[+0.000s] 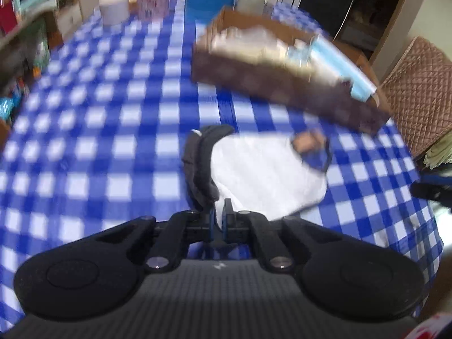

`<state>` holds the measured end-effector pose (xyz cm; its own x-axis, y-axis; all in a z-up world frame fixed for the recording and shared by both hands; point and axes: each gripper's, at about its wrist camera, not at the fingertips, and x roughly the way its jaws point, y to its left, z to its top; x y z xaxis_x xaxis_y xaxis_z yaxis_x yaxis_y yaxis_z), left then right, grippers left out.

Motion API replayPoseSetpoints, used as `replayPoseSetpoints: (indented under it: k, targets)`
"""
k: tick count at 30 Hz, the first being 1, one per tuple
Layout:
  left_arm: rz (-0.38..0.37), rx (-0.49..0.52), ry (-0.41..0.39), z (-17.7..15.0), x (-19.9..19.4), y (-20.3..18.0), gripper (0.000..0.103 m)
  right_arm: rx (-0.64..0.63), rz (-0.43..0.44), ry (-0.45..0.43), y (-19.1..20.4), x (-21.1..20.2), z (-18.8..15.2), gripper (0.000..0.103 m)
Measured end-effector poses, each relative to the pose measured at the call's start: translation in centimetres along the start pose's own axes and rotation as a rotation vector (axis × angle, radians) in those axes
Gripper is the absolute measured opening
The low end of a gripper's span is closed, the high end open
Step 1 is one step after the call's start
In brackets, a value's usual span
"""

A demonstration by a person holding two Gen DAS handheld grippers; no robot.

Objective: Organize soft objects

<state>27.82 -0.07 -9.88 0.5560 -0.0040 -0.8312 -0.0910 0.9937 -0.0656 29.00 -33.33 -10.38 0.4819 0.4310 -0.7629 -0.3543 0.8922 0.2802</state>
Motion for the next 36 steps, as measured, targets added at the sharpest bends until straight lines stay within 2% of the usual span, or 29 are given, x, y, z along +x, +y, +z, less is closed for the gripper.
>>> replayPoseSetpoints:
  k: [7,11,14,17,21,29,36]
  targets:
    - [0.009,0.076,-0.181,3.0,-6.1,0.9,0.004,-0.006,0.008,-0.011,0.4,-0.3,0.0,0.062]
    - [0.017,0.091,-0.239,3.8,-8.8,1.3,0.004,-0.012,0.019,-0.016,0.7,-0.3,0.1,0.062]
    - [0.009,0.058,-0.263,3.9,-10.3,2.3,0.004,-0.019,0.031,-0.020,1.1,-0.3,0.2,0.062]
    - [0.029,0.024,-0.272,3.7,-11.3,3.6,0.004,-0.033,0.054,-0.023,1.7,-0.1,0.3,0.062]
    - [0.100,-0.021,-0.241,2.7,-11.6,6.0,0.004,-0.097,0.107,-0.025,3.7,0.6,0.8,0.062]
    - [0.132,-0.209,-0.257,-0.2,-14.6,12.6,0.004,-0.207,0.216,0.005,8.9,3.3,1.5,0.062]
    - [0.246,-0.273,-0.232,-3.0,-16.1,16.5,0.004,-0.307,0.307,0.045,14.1,6.4,1.7,0.062]
